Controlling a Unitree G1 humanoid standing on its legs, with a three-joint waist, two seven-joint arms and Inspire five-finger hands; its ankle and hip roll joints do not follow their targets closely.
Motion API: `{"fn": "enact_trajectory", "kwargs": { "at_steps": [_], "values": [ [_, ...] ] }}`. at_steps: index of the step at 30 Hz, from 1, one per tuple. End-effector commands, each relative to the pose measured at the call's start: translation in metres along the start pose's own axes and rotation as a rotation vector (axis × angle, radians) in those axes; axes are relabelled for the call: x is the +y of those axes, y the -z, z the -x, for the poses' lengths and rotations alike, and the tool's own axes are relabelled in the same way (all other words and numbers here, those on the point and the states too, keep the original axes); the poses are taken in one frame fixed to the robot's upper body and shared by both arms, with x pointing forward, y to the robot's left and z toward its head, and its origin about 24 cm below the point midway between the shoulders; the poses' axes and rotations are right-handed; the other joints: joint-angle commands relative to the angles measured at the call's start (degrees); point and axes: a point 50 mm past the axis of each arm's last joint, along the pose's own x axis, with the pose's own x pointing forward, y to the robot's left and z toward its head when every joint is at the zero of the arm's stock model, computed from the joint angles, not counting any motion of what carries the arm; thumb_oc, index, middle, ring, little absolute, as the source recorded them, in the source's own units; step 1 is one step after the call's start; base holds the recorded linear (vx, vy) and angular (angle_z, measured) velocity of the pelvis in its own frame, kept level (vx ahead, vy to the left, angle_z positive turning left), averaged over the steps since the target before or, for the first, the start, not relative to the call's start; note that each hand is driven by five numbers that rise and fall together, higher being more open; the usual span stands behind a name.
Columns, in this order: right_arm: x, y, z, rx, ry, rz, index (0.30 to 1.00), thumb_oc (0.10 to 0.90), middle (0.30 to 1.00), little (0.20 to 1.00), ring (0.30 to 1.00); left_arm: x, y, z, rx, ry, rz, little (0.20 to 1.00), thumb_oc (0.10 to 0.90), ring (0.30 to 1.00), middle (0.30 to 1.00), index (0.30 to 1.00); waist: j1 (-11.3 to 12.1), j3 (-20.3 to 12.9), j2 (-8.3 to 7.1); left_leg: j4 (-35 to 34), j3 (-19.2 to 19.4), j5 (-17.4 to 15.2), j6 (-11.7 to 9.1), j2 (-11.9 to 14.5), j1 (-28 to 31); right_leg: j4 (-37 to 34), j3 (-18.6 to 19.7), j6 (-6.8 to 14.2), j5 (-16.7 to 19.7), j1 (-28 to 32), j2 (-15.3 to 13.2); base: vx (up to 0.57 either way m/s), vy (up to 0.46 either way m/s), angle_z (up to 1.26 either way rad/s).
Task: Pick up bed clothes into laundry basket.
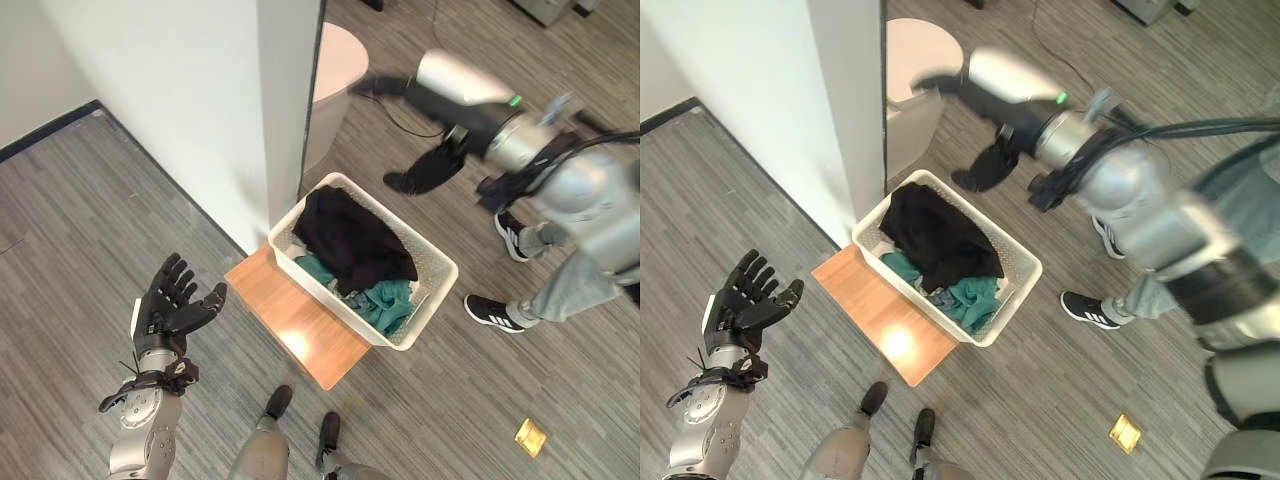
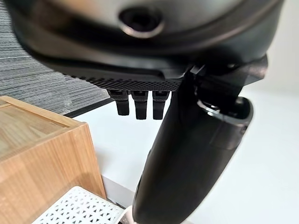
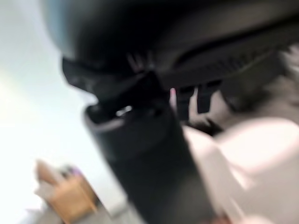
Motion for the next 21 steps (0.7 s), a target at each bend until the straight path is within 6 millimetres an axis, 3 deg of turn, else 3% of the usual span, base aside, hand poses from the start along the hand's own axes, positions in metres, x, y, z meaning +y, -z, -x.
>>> {"fn": "enact_trajectory", "kwargs": {
  "at_steps": [1, 5, 10, 13, 16, 17, 18, 19, 20, 21],
  "values": [
    [-0.069, -0.001, 0.026, -0.017, 0.311, 0.033, 0.9, 0.8, 0.9, 0.9, 0.9, -0.006, -0.038, -0.001, -0.205, 0.063, -0.043, 0.9, 0.8, 0.9, 0.9, 0.9, -1.7, -8.5, -1.09, -2.1, 3.7, -3.9, -2.1, 0.8, 0.3, 0.3, 0.7, 3.5, -5.2, -1.6, -2.4, 0.01, 0.004, -0.04],
    [-0.101, -0.003, 0.059, 0.012, 0.451, 0.111, 0.9, 0.8, 0.9, 0.9, 0.9, -0.004, -0.036, 0.003, -0.205, 0.05, -0.032, 0.9, 0.8, 0.9, 0.9, 0.9, -4.3, -9.7, -1.12, -2.1, 4.7, -4.4, -2.3, 1.1, 1.0, 0.3, 1.4, 3.7, -5.4, -1.4, -2.3, 0.01, 0.009, -0.08],
    [-0.109, 0.018, 0.11, 0.082, 0.69, 0.05, 0.9, 0.8, 0.9, 0.9, 0.9, 0.006, -0.032, 0.011, -0.201, -0.018, -0.008, 0.9, 0.8, 0.9, 0.9, 0.9, -7.9, -11.0, -0.19, -2.1, 5.8, -4.7, -2.3, 1.5, 1.7, 0.3, 2.6, 3.9, -4.8, -1.4, -2.3, 0.01, 0.01, -0.2],
    [-0.082, 0.043, 0.172, 0.218, 0.867, -0.055, 0.9, 0.8, 0.9, 0.9, 0.9, 0.011, -0.031, 0.014, -0.194, -0.039, -0.011, 0.9, 0.8, 0.9, 0.9, 0.9, -8.2, -11.9, -0.43, -2.1, 6.1, -5.7, -2.0, 1.7, 2.5, 0.3, 3.2, 3.7, -5.6, -0.9, -2.2, 0.02, 0.008, -0.18],
    [-0.051, 0.061, 0.227, 0.41, 1.008, -0.111, 0.9, 0.8, 0.9, 0.9, 0.9, 0.019, -0.032, 0.018, -0.199, -0.088, -0.005, 0.9, 0.8, 0.9, 0.9, 0.9, -9.1, -12.5, 0.56, -2.1, 6.7, -6.2, -1.8, 1.8, 3.2, 0.3, 3.8, 3.7, -5.8, -0.7, -2.2, 0.05, 0.011, -0.25],
    [-0.04, 0.068, 0.24, 0.471, 1.047, -0.138, 0.9, 0.8, 0.9, 0.9, 0.9, 0.022, -0.033, 0.02, -0.202, -0.105, -0.002, 0.9, 0.8, 0.9, 0.9, 0.9, -9.6, -12.4, 1.16, -2.1, 6.9, -5.8, -1.8, 1.7, 3.2, 0.3, 4.1, 3.7, -5.4, -0.9, -2.3, 0.02, 0.015, -0.21],
    [-0.038, 0.067, 0.242, 0.476, 1.048, -0.138, 0.9, 0.8, 0.9, 0.9, 0.9, 0.022, -0.033, 0.02, -0.2, -0.103, -0.007, 0.9, 0.8, 0.9, 0.9, 0.9, -9.3, -12.6, 0.98, -2.1, 7.0, -6.5, -1.7, 1.8, 3.5, 0.3, 4.1, 3.6, -6.0, -0.5, -2.2, -0.02, 0.017, -0.27],
    [-0.003, 0.082, 0.268, 0.606, 1.159, -0.265, 0.9, 0.8, 0.9, 0.9, 0.9, 0.026, -0.032, 0.023, -0.198, -0.131, -0.001, 0.9, 0.8, 0.9, 0.9, 0.9, -9.9, -12.7, 2.22, -2.1, 7.4, -6.0, -1.6, 1.7, 3.7, 0.3, 4.5, 3.6, -5.5, -0.6, -2.3, 0.05, 0.003, -0.23],
    [-0.001, 0.082, 0.269, 0.608, 1.161, -0.268, 0.9, 0.8, 0.9, 0.9, 0.9, 0.026, -0.032, 0.023, -0.198, -0.131, -0.005, 0.9, 0.8, 0.9, 0.9, 0.9, -9.9, -12.9, 2.02, -2.1, 7.5, -6.6, -1.5, 1.7, 3.9, 0.3, 4.4, 3.6, -5.9, -0.4, -2.3, 0.01, 0.016, -0.11],
    [0.032, 0.092, 0.29, 0.74, 1.236, -0.359, 0.9, 0.8, 0.9, 0.9, 0.9, 0.028, -0.03, 0.024, -0.192, -0.152, 0.007, 0.9, 0.8, 0.9, 0.9, 0.9, -10.4, -13.1, 3.15, -2.1, 7.8, -6.8, -1.4, 1.7, 4.3, 0.3, 4.6, 3.5, -6.1, -0.2, -2.4, 0.04, 0.013, -0.14]
  ]
}}
